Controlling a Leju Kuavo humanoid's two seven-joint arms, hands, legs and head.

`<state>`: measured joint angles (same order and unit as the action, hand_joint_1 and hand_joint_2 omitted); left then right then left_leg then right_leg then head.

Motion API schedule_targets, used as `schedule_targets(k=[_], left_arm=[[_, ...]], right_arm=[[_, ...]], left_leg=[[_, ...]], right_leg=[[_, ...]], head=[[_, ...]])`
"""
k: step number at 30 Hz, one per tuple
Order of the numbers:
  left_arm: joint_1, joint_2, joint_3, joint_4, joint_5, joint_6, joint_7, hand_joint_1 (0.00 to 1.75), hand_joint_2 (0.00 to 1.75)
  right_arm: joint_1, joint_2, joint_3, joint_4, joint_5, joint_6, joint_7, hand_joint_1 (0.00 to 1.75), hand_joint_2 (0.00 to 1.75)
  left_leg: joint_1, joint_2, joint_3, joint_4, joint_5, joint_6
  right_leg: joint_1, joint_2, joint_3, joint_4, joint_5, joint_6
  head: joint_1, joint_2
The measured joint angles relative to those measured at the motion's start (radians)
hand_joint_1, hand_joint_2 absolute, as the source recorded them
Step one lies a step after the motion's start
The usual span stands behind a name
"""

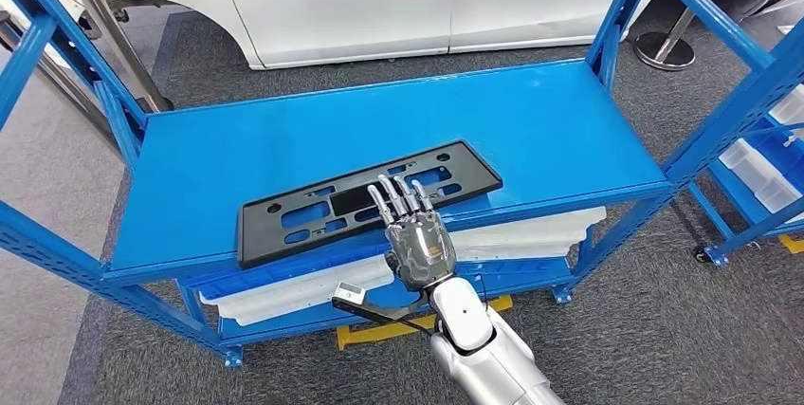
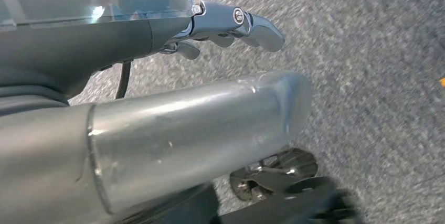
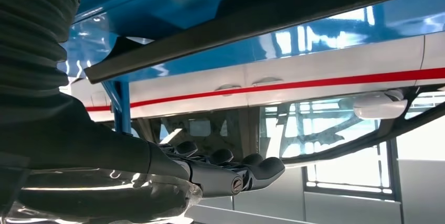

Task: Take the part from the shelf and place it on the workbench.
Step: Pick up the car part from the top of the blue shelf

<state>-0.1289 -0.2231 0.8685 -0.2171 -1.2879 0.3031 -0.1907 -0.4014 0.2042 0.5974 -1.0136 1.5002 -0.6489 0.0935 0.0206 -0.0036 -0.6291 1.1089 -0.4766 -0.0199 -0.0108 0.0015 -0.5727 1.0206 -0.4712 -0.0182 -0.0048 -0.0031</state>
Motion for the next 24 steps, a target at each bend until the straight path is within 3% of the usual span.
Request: schedule_targets(k=[2,5,7,10,11,12,13,15,16,19,21,22,24], left_arm=[[-0.002,0.000,-0.004,0.000,-0.003,-0.002,0.000,0.00,0.00],[-0.001,0.001,-0.009,0.000,-0.006,-0.007,0.001,0.00,0.00],[-0.002,0.001,-0.011,0.000,-0.008,-0.010,0.001,0.00,0.00],[-0.003,0.001,-0.012,0.000,-0.010,-0.013,0.001,0.00,0.00],[-0.003,0.001,-0.012,0.000,-0.011,-0.013,0.002,0.00,0.00],[-0.002,0.001,-0.013,0.000,-0.011,-0.014,0.002,0.00,0.00],[-0.002,0.001,-0.013,0.000,-0.012,-0.015,0.003,0.00,0.00],[-0.002,0.000,-0.015,0.000,-0.014,-0.017,0.006,0.00,0.00],[-0.002,-0.002,-0.017,0.000,-0.017,-0.018,0.008,0.00,0.00],[-0.003,-0.004,-0.020,0.000,-0.021,-0.019,0.011,0.00,0.00],[-0.004,-0.004,-0.022,0.000,-0.023,-0.020,0.013,0.00,0.00],[-0.005,-0.004,-0.024,0.000,-0.023,-0.020,0.013,0.00,0.00],[-0.006,-0.004,-0.029,0.000,-0.024,-0.021,0.015,0.00,0.00]], right_arm=[[-0.001,0.002,0.000,0.002,-0.003,-0.001,0.000,0.00,1.75],[-0.001,0.002,0.000,0.005,-0.007,-0.004,0.000,0.00,1.75],[-0.003,0.002,0.000,0.007,-0.009,-0.006,0.001,0.00,1.75],[-0.002,0.002,0.000,0.011,-0.011,-0.007,0.001,0.00,1.75],[-0.001,0.002,0.000,0.014,-0.012,-0.007,0.001,0.00,1.75],[0.000,0.001,0.000,0.017,-0.013,-0.007,0.001,0.00,1.75],[0.000,0.001,0.000,0.020,-0.014,-0.007,0.001,0.00,1.75],[0.000,0.000,0.000,0.023,-0.016,-0.008,0.002,0.00,1.75],[-0.001,0.000,0.000,0.024,-0.018,-0.008,0.002,0.00,1.75],[-0.001,0.000,0.000,0.026,-0.022,-0.010,0.002,0.00,1.75],[-0.001,0.001,0.000,0.027,-0.025,-0.011,0.002,0.00,1.75],[-0.002,0.002,-0.001,0.027,-0.027,-0.012,0.002,0.00,1.75],[-0.003,0.002,-0.001,0.028,-0.031,-0.012,0.002,0.00,1.75]], left_leg=[[-0.003,-0.002,0.038,-0.078,0.019,0.007],[-0.006,-0.004,0.042,-0.086,0.013,0.028],[-0.004,-0.004,0.050,-0.093,0.014,0.042],[-0.006,-0.002,0.059,-0.095,0.007,0.055],[-0.008,-0.002,0.062,-0.095,0.003,0.057],[-0.010,-0.002,0.067,-0.095,-0.001,0.058],[-0.011,-0.003,0.073,-0.095,-0.005,0.057],[-0.013,-0.005,0.088,-0.096,-0.016,0.053],[-0.014,-0.005,0.092,-0.096,-0.021,0.050],[-0.015,-0.002,0.098,-0.102,-0.030,0.037],[-0.015,0.001,0.101,-0.096,-0.043,0.028],[-0.015,0.002,0.091,-0.069,-0.058,0.024],[-0.014,0.002,0.034,0.043,-0.104,0.017]], right_leg=[[0.002,0.001,-0.001,0.009,-0.009,0.011],[0.001,0.002,-0.002,0.012,-0.013,0.027],[-0.002,0.001,-0.020,0.055,-0.040,0.036],[-0.003,0.000,-0.123,0.239,-0.110,0.040],[-0.002,0.000,-0.154,0.283,-0.114,0.039],[-0.002,0.000,-0.167,0.290,-0.097,0.037],[-0.001,0.000,-0.160,0.257,-0.062,0.032],[0.008,0.000,-0.107,0.126,0.019,0.016],[0.013,-0.001,-0.082,0.069,0.041,0.008],[0.021,0.000,-0.057,0.015,0.038,-0.004],[0.014,0.002,-0.043,0.000,0.034,-0.009],[0.010,0.001,-0.033,-0.009,0.033,-0.012],[0.007,-0.001,-0.015,-0.018,0.026,-0.017]], head=[[0.000,0.000],[0.000,0.000],[0.000,0.000],[0.000,0.000],[0.000,0.000],[0.000,0.000],[0.000,0.000],[0.000,0.000],[0.001,0.000],[0.001,0.000],[0.001,0.000],[0.000,0.000],[0.000,0.000]])
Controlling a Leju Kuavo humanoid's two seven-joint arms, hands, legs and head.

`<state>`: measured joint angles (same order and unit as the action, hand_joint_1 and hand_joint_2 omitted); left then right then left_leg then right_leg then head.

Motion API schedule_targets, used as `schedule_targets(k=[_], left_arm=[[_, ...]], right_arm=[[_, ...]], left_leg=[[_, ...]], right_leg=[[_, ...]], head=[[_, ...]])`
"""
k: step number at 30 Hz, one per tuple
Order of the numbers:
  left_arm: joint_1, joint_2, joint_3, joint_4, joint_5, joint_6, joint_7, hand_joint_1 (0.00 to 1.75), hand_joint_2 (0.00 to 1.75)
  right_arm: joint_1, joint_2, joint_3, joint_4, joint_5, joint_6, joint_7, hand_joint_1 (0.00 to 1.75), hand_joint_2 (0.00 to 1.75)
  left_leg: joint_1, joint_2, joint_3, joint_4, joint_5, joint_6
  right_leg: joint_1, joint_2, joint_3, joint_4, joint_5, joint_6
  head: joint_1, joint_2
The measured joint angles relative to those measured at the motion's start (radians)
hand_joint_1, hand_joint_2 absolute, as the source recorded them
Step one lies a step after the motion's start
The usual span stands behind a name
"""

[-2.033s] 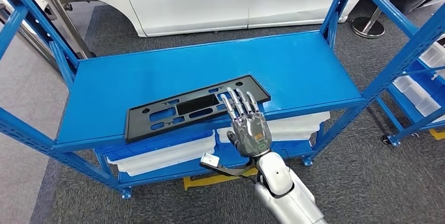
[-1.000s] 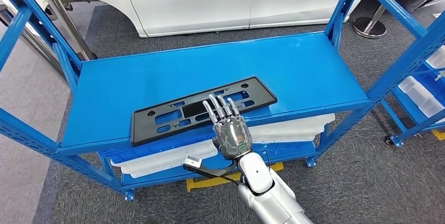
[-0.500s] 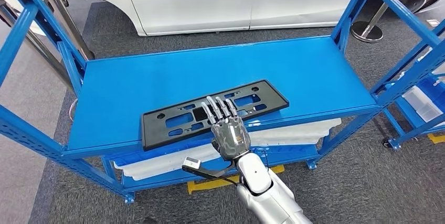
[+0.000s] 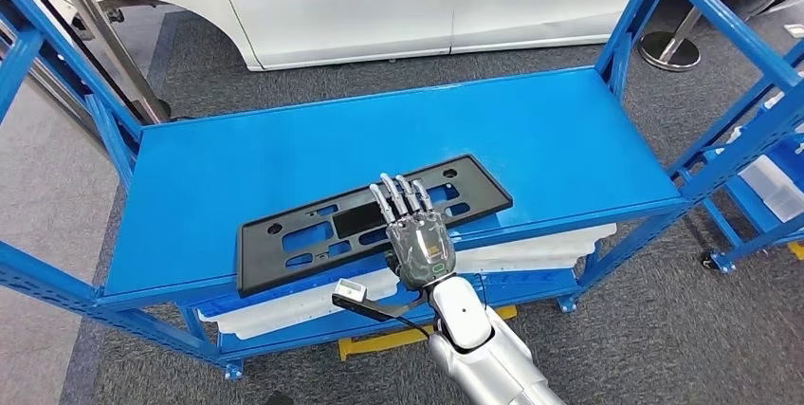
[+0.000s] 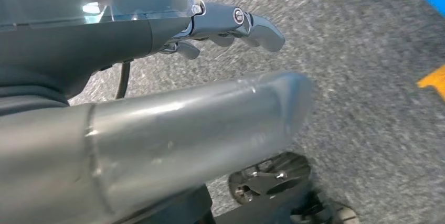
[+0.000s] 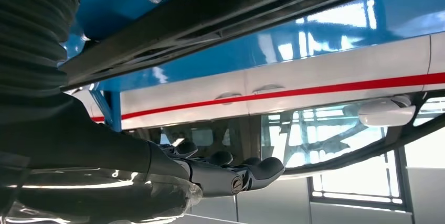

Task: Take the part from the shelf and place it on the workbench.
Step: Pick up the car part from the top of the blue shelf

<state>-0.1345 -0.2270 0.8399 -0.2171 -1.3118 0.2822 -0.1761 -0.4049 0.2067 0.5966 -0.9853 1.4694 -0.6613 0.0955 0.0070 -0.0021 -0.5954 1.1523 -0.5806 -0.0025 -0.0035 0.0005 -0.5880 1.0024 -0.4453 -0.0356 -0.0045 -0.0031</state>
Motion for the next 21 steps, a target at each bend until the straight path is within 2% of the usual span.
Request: schedule_targets(k=[1,2,3,4,6,7,8,12,13,14,16,17,18,19,21], left_arm=[[0.001,0.000,-0.002,0.000,0.000,-0.001,0.001,0.00,0.00],[0.003,0.000,-0.003,0.000,0.000,-0.001,0.001,0.00,0.00],[0.005,0.000,-0.003,0.000,0.000,-0.002,0.002,0.00,0.00],[0.006,0.000,-0.004,0.000,-0.001,-0.002,0.002,0.00,0.00],[0.006,0.002,-0.006,0.000,-0.004,-0.002,0.002,0.00,0.00],[0.005,0.003,-0.007,0.000,-0.009,-0.001,0.000,0.00,0.00],[0.004,0.003,-0.009,0.000,-0.014,0.000,-0.003,0.00,0.00],[-0.005,0.004,-0.023,0.000,-0.022,0.003,-0.010,0.00,0.00],[-0.006,0.003,-0.026,0.000,-0.021,0.004,-0.011,0.00,0.00],[-0.007,0.003,-0.029,0.000,-0.021,0.004,-0.011,0.00,0.00],[-0.009,0.003,-0.032,0.000,-0.021,0.005,-0.010,0.00,0.00],[-0.009,0.003,-0.032,0.000,-0.020,0.006,-0.008,0.00,0.00],[-0.009,0.003,-0.032,0.000,-0.019,0.007,-0.005,0.00,0.00],[-0.008,0.003,-0.032,0.000,-0.018,0.007,-0.002,0.00,0.00],[-0.007,0.003,-0.032,0.000,-0.018,0.007,0.002,0.00,0.00]], right_arm=[[0.000,0.000,0.000,0.002,-0.002,0.000,0.000,0.00,1.75],[0.001,0.000,0.000,0.004,-0.003,0.000,0.000,0.00,1.75],[0.001,0.000,0.000,0.006,-0.003,0.000,0.000,0.00,1.75],[0.002,0.000,0.000,0.008,-0.004,0.000,0.000,0.00,1.75],[0.001,0.000,0.000,0.010,-0.006,0.001,0.001,0.00,1.75],[-0.001,0.000,-0.001,0.011,-0.005,0.003,0.006,0.00,1.75],[-0.005,-0.001,-0.002,0.013,-0.001,0.006,0.013,0.00,1.75],[-0.039,-0.014,-0.030,0.044,0.029,0.025,0.049,0.00,1.75],[-0.049,-0.020,-0.039,0.053,0.034,0.025,0.053,0.00,1.75],[-0.058,-0.027,-0.047,0.064,0.038,0.026,0.057,0.00,1.75],[-0.071,-0.043,-0.061,0.087,0.043,0.027,0.066,0.87,1.75],[-0.073,-0.052,-0.069,0.098,0.044,0.028,0.069,1.30,1.75],[-0.074,-0.060,-0.077,0.108,0.044,0.030,0.072,1.74,1.75],[-0.076,-0.068,-0.085,0.116,0.044,0.035,0.073,1.75,1.75],[-0.083,-0.081,-0.098,0.131,0.042,0.046,0.072,1.75,1.75]], left_leg=[[0.002,0.000,-0.041,0.068,-0.020,-0.003],[0.003,0.000,-0.076,0.118,-0.025,-0.007],[0.005,0.000,-0.096,0.135,-0.011,-0.010],[0.008,0.000,-0.098,0.112,0.024,-0.012],[0.011,0.000,-0.060,-0.008,0.112,-0.013],[0.010,0.000,-0.038,-0.062,0.139,-0.012],[0.008,-0.001,-0.024,-0.096,0.148,-0.007],[0.004,-0.004,-0.014,-0.123,0.134,0.019],[0.005,-0.004,-0.011,-0.127,0.134,0.026],[0.006,-0.003,-0.008,-0.129,0.133,0.032],[0.004,-0.002,-0.006,-0.130,0.129,0.039],[0.003,-0.002,-0.005,-0.130,0.128,0.041],[0.002,-0.003,-0.002,-0.130,0.126,0.043],[0.001,-0.004,0.001,-0.130,0.123,0.043],[0.000,-0.005,0.011,-0.130,0.118,0.043]], right_leg=[[0.000,-0.001,0.006,0.000,-0.005,-0.002],[0.000,0.000,0.013,0.001,-0.011,-0.001],[0.000,0.001,0.020,0.002,-0.018,0.000],[-0.001,0.003,0.029,0.003,-0.026,0.002],[-0.003,0.006,0.046,0.010,-0.044,0.010],[-0.003,0.007,0.051,0.016,-0.053,0.016],[-0.003,0.008,0.051,0.021,-0.058,0.022],[-0.003,0.007,0.042,0.031,-0.071,0.040],[-0.004,0.006,0.033,0.053,-0.084,0.045],[-0.005,0.006,0.010,0.096,-0.105,0.049],[-0.006,0.005,-0.064,0.225,-0.153,0.054],[-0.007,0.005,-0.101,0.279,-0.163,0.055],[-0.007,0.005,-0.123,0.303,-0.156,0.055],[-0.006,0.005,-0.127,0.289,-0.129,0.052],[-0.002,0.005,-0.085,0.167,-0.045,0.040]], head=[[0.000,0.000],[0.000,0.000],[0.000,0.000],[0.000,0.000],[0.000,0.000],[-0.002,0.000],[-0.002,0.000],[-0.005,0.000],[-0.005,0.000],[-0.004,0.000],[-0.004,0.000],[-0.004,0.000],[-0.004,0.000],[-0.004,0.000],[-0.004,0.000]])
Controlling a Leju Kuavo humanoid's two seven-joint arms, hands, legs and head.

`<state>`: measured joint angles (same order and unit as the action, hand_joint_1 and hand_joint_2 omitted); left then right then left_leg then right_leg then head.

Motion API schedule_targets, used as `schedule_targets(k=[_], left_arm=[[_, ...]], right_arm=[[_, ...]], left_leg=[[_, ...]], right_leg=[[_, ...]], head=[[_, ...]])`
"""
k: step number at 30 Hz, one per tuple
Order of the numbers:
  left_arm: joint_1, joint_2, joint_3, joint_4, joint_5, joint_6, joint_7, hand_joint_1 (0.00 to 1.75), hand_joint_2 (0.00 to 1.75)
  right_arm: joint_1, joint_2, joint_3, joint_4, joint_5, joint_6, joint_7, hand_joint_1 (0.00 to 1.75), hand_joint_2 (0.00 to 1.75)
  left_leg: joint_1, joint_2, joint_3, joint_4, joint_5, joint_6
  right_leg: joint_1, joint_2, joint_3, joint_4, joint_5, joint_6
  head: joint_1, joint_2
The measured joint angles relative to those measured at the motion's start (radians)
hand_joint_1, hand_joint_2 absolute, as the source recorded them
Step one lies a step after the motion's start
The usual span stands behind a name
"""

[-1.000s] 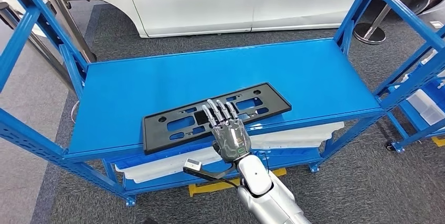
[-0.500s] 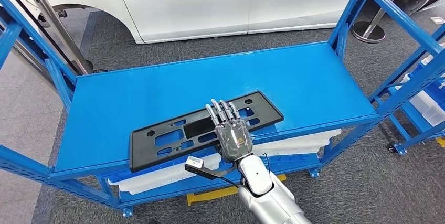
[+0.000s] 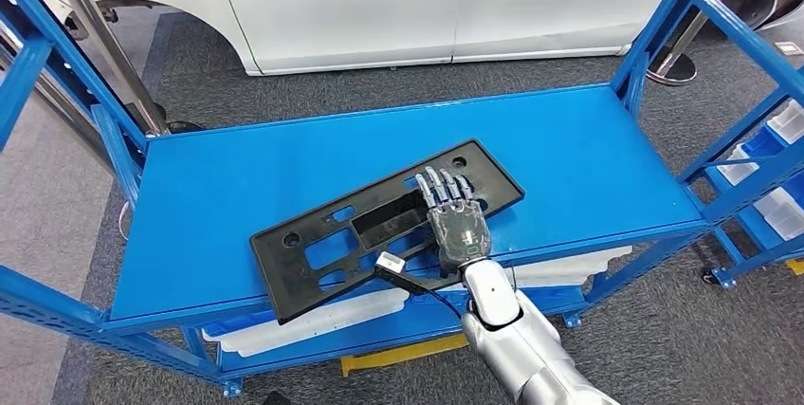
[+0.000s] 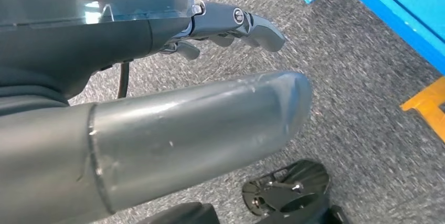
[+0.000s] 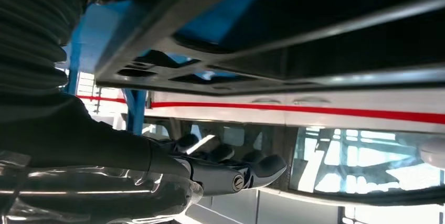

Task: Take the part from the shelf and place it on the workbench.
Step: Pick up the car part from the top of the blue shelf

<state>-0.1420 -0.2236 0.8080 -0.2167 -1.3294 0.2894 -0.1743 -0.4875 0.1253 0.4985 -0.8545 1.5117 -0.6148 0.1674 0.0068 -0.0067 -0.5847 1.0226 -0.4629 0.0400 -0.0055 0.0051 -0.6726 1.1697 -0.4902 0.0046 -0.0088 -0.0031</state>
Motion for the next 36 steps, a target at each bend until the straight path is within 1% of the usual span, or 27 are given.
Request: schedule_targets(k=[1,2,4,6,7,8,10,11,12,13,14,15,17,18,21,22,23,24,26,27,28,29,31,32,33,35,36], left_arm=[[0.000,-0.001,0.000,0.000,0.000,0.000,0.000,0.00,0.00],[0.000,-0.002,0.000,0.000,0.000,0.000,0.000,0.00,0.00],[0.000,-0.003,0.000,0.000,0.000,-0.001,-0.001,0.00,0.00],[-0.001,-0.003,0.000,0.000,0.000,0.000,-0.002,0.00,0.00],[-0.001,-0.003,0.000,0.000,0.000,0.000,-0.003,0.00,0.00],[-0.002,-0.003,0.000,0.000,0.000,0.000,-0.003,0.00,0.00],[-0.002,-0.002,0.000,0.000,0.000,0.000,-0.004,0.00,0.00],[-0.001,-0.002,0.000,0.000,0.000,0.000,-0.004,0.00,0.00],[0.000,-0.002,0.000,0.000,0.000,0.000,-0.004,0.00,0.00],[0.001,-0.002,0.000,0.000,0.000,0.000,-0.003,0.00,0.00],[0.001,-0.001,0.000,0.000,0.000,0.000,-0.003,0.00,0.00],[0.001,-0.001,0.000,0.000,0.000,0.000,-0.002,0.00,0.00],[0.000,0.000,-0.001,0.000,0.000,0.000,-0.002,0.00,0.00],[-0.001,0.000,-0.001,0.000,0.000,0.000,-0.001,0.00,0.00],[0.000,0.001,-0.001,0.000,0.000,0.000,-0.001,0.00,0.00],[-0.001,0.001,-0.001,0.000,0.000,0.000,-0.001,0.00,0.00],[-0.001,0.000,-0.001,0.000,0.000,0.000,-0.001,0.00,0.00],[-0.002,0.000,-0.001,0.000,0.000,0.000,-0.001,0.00,0.00],[-0.002,0.001,-0.001,0.000,0.000,-0.001,-0.001,0.00,0.00],[-0.001,0.001,-0.001,0.000,0.000,-0.002,-0.001,0.00,0.00],[0.000,0.001,-0.001,0.000,0.000,-0.002,-0.001,0.00,0.00],[0.000,0.001,-0.001,0.000,0.001,-0.002,-0.001,0.00,0.00],[0.000,0.000,-0.001,0.000,0.001,-0.003,-0.002,0.00,0.00],[0.000,-0.001,-0.001,0.000,0.001,-0.003,-0.003,0.00,0.00],[-0.001,-0.001,-0.001,0.000,0.002,-0.003,-0.003,0.00,0.00],[-0.002,-0.002,-0.001,0.000,0.002,-0.003,-0.004,0.00,0.00],[-0.002,-0.002,-0.001,0.000,0.004,-0.003,-0.004,0.00,0.00]], right_arm=[[-0.004,-0.006,-0.006,0.006,-0.002,0.005,-0.002,1.75,1.75],[-0.006,-0.009,-0.012,0.012,-0.005,0.009,-0.004,1.75,1.75],[-0.009,-0.014,-0.023,0.021,-0.011,0.016,-0.010,1.75,1.75],[-0.010,-0.016,-0.031,0.027,-0.015,0.020,-0.016,1.75,1.75],[-0.011,-0.017,-0.032,0.030,-0.016,0.022,-0.019,1.75,1.75],[-0.012,-0.017,-0.034,0.031,-0.017,0.024,-0.022,1.75,1.75],[-0.015,-0.017,-0.035,0.035,-0.018,0.029,-0.027,1.74,1.75],[-0.015,-0.017,-0.035,0.037,-0.018,0.030,-0.029,1.74,1.75],[-0.016,-0.017,-0.035,0.038,-0.019,0.030,-0.031,1.74,1.75],[-0.016,-0.017,-0.035,0.039,-0.019,0.029,-0.033,1.74,1.75],[-0.016,-0.017,-0.036,0.040,-0.019,0.029,-0.034,1.75,1.75],[-0.016,-0.017,-0.036,0.040,-0.019,0.029,-0.035,1.75,1.75],[-0.018,-0.017,-0.038,0.041,-0.019,0.028,-0.035,1.75,1.75],[-0.019,-0.017,-0.039,0.042,-0.019,0.028,-0.035,1.75,1.75],[-0.020,-0.018,-0.045,0.043,-0.019,0.028,-0.035,1.75,1.75],[-0.020,-0.018,-0.046,0.043,-0.019,0.027,-0.035,1.75,1.75],[-0.020,-0.018,-0.048,0.044,-0.020,0.027,-0.036,1.75,1.75],[-0.019,-0.018,-0.049,0.044,-0.021,0.028,-0.036,1.75,1.75],[-0.014,-0.018,-0.050,0.047,-0.023,0.031,-0.039,1.75,1.75],[-0.010,-0.019,-0.050,0.049,-0.024,0.033,-0.042,1.75,1.75],[-0.007,-0.019,-0.051,0.049,-0.027,0.034,-0.046,1.75,1.75],[-0.004,-0.019,-0.051,0.050,-0.030,0.034,-0.050,1.75,1.75],[-0.003,-0.019,-0.051,0.049,-0.036,0.033,-0.056,1.75,1.75],[-0.004,-0.019,-0.052,0.049,-0.037,0.032,-0.058,1.75,1.75],[-0.004,-0.018,-0.052,0.048,-0.038,0.032,-0.060,1.75,1.75],[-0.003,-0.018,-0.052,0.046,-0.043,0.030,-0.068,1.75,1.75],[-0.002,-0.017,-0.052,0.043,-0.055,0.027,-0.079,1.75,1.75]], left_leg=[[-0.002,0.000,0.003,0.000,-0.003,-0.002],[-0.002,0.000,0.004,0.000,-0.005,-0.005],[-0.003,0.001,0.005,-0.002,-0.007,-0.013],[-0.003,0.003,0.008,-0.002,-0.012,-0.024],[-0.003,0.003,0.004,0.012,-0.024,-0.028],[-0.003,0.003,-0.010,0.046,-0.046,-0.033],[0.001,0.003,-0.066,0.168,-0.108,-0.040],[0.003,0.003,-0.095,0.227,-0.130,-0.045],[0.005,0.004,-0.112,0.261,-0.134,-0.048],[0.008,0.004,-0.112,0.256,-0.118,-0.052],[0.011,0.004,-0.091,0.212,-0.086,-0.055],[0.014,0.004,-0.059,0.144,-0.049,-0.057],[0.015,0.003,-0.004,0.032,-0.010,-0.054],[0.014,0.002,0.008,0.009,-0.008,-0.050],[0.012,0.002,0.011,0.000,-0.007,-0.029],[0.012,0.002,0.013,-0.004,-0.004,-0.022],[0.014,0.003,0.014,-0.008,-0.001,-0.015],[0.014,0.004,0.015,-0.010,0.000,-0.011],[0.012,0.004,0.014,-0.010,0.000,-0.006],[0.011,0.004,0.014,-0.010,-0.001,-0.005],[0.010,0.004,0.014,-0.010,-0.001,-0.005],[0.009,0.003,0.016,-0.010,-0.002,-0.005],[0.007,0.003,0.021,-0.010,-0.004,-0.008],[0.005,0.003,0.021,-0.009,-0.006,-0.010],[0.005,0.003,0.022,-0.009,-0.007,-0.014],[0.005,0.004,0.023,-0.013,-0.007,-0.024],[0.006,0.005,0.023,-0.013,-0.009,-0.029]], right_leg=[[0.004,-0.001,0.027,-0.064,0.029,-0.008],[0.009,-0.002,0.046,-0.108,0.044,-0.014],[0.015,-0.002,0.058,-0.136,0.044,-0.020],[0.010,0.000,0.065,-0.151,0.048,-0.024],[0.006,-0.001,0.070,-0.159,0.051,-0.027],[0.003,-0.002,0.076,-0.166,0.053,-0.030],[0.002,-0.005,0.081,-0.170,0.052,-0.034],[0.002,-0.006,0.082,-0.169,0.051,-0.035],[0.001,-0.006,0.083,-0.168,0.049,-0.035],[0.001,-0.006,0.085,-0.167,0.048,-0.033],[-0.001,-0.005,0.087,-0.164,0.045,-0.031],[-0.002,-0.004,0.089,-0.160,0.041,-0.027],[0.000,-0.001,0.089,-0.148,0.032,-0.015],[0.002,0.000,0.087,-0.144,0.030,-0.010],[0.001,0.001,0.085,-0.140,0.028,0.003],[-0.001,0.001,0.081,-0.128,0.017,0.007],[-0.002,0.000,0.068,-0.099,-0.002,0.012],[-0.004,0.000,0.044,-0.048,-0.032,0.015],[-0.005,0.000,-0.020,0.081,-0.088,0.020],[-0.006,0.000,-0.044,0.126,-0.098,0.021],[-0.006,0.000,-0.048,0.130,-0.086,0.020],[-0.006,0.000,-0.033,0.095,-0.057,0.017],[-0.001,-0.001,0.033,-0.043,0.013,0.003],[0.002,-0.002,0.059,-0.100,0.032,-0.003],[0.006,-0.003,0.075,-0.134,0.040,-0.009],[0.011,-0.003,0.079,-0.149,0.039,-0.014],[0.008,-0.003,0.083,-0.155,0.042,-0.017]], head=[[0.000,0.000],[0.000,0.000],[0.000,0.000],[0.000,0.000],[0.000,0.000],[0.000,0.000],[0.000,0.000],[0.000,0.000],[-0.001,0.000],[-0.001,0.000],[-0.001,0.000],[-0.001,0.000],[0.000,0.000],[0.000,0.000],[0.000,0.000],[0.000,0.000],[0.000,0.000],[0.000,0.000],[0.000,0.000],[0.001,0.000],[0.001,0.000],[0.001,0.000],[0.001,0.000],[0.001,0.000],[0.001,0.000],[0.000,0.000],[0.000,0.000]])
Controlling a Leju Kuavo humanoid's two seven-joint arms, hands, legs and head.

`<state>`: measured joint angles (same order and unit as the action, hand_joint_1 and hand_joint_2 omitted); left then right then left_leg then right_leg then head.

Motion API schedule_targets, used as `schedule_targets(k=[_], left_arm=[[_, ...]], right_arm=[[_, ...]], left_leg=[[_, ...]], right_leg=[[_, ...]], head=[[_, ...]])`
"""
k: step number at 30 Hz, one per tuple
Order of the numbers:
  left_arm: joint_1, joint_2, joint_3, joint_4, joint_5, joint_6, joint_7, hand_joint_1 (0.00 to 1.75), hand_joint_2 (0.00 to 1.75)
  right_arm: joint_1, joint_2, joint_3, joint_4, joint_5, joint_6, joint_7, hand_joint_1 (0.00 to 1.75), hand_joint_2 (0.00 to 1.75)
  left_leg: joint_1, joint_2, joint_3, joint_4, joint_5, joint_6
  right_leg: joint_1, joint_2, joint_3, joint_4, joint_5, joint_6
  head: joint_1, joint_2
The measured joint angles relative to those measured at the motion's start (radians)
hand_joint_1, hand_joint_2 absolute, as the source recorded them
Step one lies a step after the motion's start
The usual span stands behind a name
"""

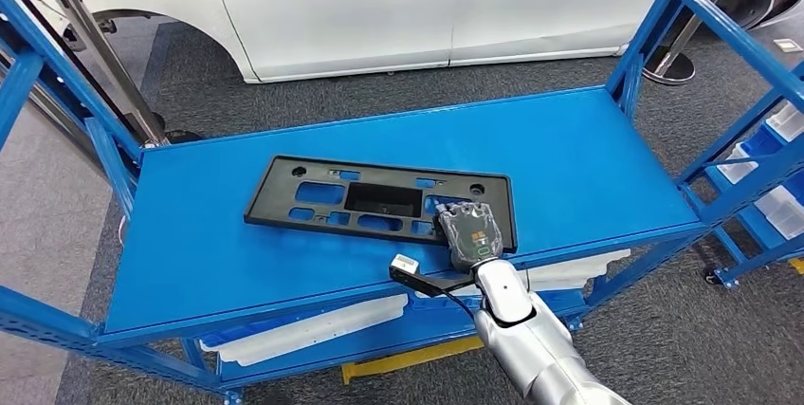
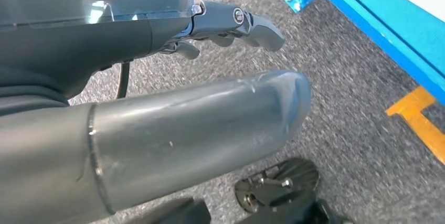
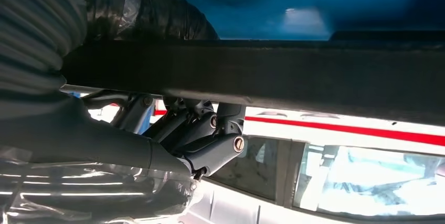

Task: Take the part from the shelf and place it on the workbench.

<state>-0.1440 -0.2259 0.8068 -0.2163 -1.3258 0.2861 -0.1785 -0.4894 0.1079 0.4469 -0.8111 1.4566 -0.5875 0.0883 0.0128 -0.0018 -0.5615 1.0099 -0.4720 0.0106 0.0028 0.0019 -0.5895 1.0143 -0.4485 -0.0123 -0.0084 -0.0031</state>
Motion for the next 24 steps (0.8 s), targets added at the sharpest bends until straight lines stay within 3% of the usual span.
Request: schedule_targets(k=[2,5,6,7,8,11,13,15,17,21,22,23,24], left_arm=[[0.001,0.000,0.000,0.000,0.006,0.000,-0.002,0.00,0.00],[0.008,0.003,0.000,0.000,0.021,0.000,-0.010,0.00,0.00],[0.011,0.005,0.001,0.000,0.028,0.000,-0.015,0.00,0.00],[0.014,0.007,0.001,0.000,0.033,0.000,-0.020,0.00,0.00],[0.017,0.009,0.002,0.000,0.038,0.000,-0.025,0.00,0.00],[0.020,0.014,0.004,0.000,0.051,-0.001,-0.038,0.00,0.00],[0.024,0.015,0.005,0.000,0.054,-0.003,-0.043,0.00,0.00],[0.030,0.017,0.007,0.000,0.058,-0.004,-0.045,0.00,0.00],[0.033,0.020,0.010,0.000,0.063,-0.006,-0.048,0.00,0.00],[0.033,0.021,0.017,0.000,0.076,-0.016,-0.061,0.00,1.75],[0.034,0.022,0.020,0.000,0.078,-0.019,-0.063,0.00,1.75],[0.035,0.023,0.023,0.000,0.080,-0.022,-0.064,0.00,1.75],[0.036,0.023,0.026,0.000,0.081,-0.025,-0.065,0.00,1.75]], right_arm=[[0.007,0.004,-0.001,-0.017,-0.071,-0.004,-0.053,1.75,1.75],[0.047,0.025,-0.002,-0.103,-0.307,0.031,-0.192,1.75,1.75],[0.070,0.035,-0.001,-0.154,-0.407,0.056,-0.236,1.75,1.75],[0.096,0.044,0.002,-0.209,-0.501,0.081,-0.269,1.75,1.75],[0.124,0.052,0.007,-0.272,-0.603,0.105,-0.296,1.75,1.75],[0.195,0.059,0.033,-0.468,-0.892,0.161,-0.351,1.75,1.75],[0.221,0.058,0.043,-0.590,-1.046,0.184,-0.377,1.75,1.75],[0.243,0.055,0.048,-0.706,-1.186,0.212,-0.396,1.75,1.75],[0.263,0.047,0.048,-0.804,-1.303,0.241,-0.411,1.75,1.75],[0.302,0.024,0.048,-0.938,-1.410,0.265,-0.426,1.75,1.75],[0.313,0.018,0.048,-0.958,-1.420,0.267,-0.427,1.75,1.75],[0.323,0.012,0.048,-0.975,-1.427,0.268,-0.428,1.75,1.75],[0.331,0.008,0.048,-0.989,-1.431,0.268,-0.428,1.75,1.75]], left_leg=[[0.000,0.000,-0.009,0.027,-0.023,-0.009],[0.002,0.000,-0.083,0.197,-0.115,-0.019],[0.003,0.000,-0.108,0.250,-0.133,-0.022],[0.004,0.000,-0.118,0.270,-0.130,-0.026],[0.005,0.000,-0.110,0.250,-0.108,-0.028],[0.010,-0.001,-0.033,0.071,-0.019,-0.028],[0.007,-0.003,-0.017,0.024,-0.010,-0.019],[0.005,-0.004,-0.019,0.023,-0.009,-0.007],[0.006,-0.003,-0.016,0.017,-0.005,0.006],[0.006,0.000,-0.014,0.015,-0.006,0.020],[0.006,0.000,-0.013,0.015,-0.007,0.020],[0.005,0.000,-0.011,0.015,-0.009,0.020],[0.005,0.000,-0.008,0.015,-0.011,0.019]], right_leg=[[-0.006,-0.002,0.010,-0.017,0.007,-0.009],[-0.007,-0.003,0.015,-0.024,0.009,-0.020],[-0.006,-0.002,0.015,-0.022,0.007,-0.020],[-0.007,0.000,0.015,-0.020,0.005,-0.020],[-0.008,0.001,0.015,-0.016,0.002,-0.018],[-0.009,0.002,0.008,0.009,-0.014,-0.003],[-0.006,0.001,-0.005,0.023,-0.019,0.007],[-0.007,0.002,-0.010,0.026,-0.021,0.016],[-0.011,0.002,-0.019,0.050,-0.041,0.025],[-0.016,0.001,-0.128,0.274,-0.145,0.038],[-0.016,0.001,-0.143,0.300,-0.144,0.038],[-0.016,0.001,-0.140,0.286,-0.123,0.036],[-0.016,0.001,-0.117,0.235,-0.088,0.033]], head=[[0.000,0.000],[0.000,0.000],[0.000,0.000],[0.000,0.000],[0.000,0.000],[0.000,0.000],[0.000,0.000],[0.001,0.000],[0.001,0.000],[0.002,0.000],[0.002,0.000],[0.002,0.000],[0.002,0.000]])
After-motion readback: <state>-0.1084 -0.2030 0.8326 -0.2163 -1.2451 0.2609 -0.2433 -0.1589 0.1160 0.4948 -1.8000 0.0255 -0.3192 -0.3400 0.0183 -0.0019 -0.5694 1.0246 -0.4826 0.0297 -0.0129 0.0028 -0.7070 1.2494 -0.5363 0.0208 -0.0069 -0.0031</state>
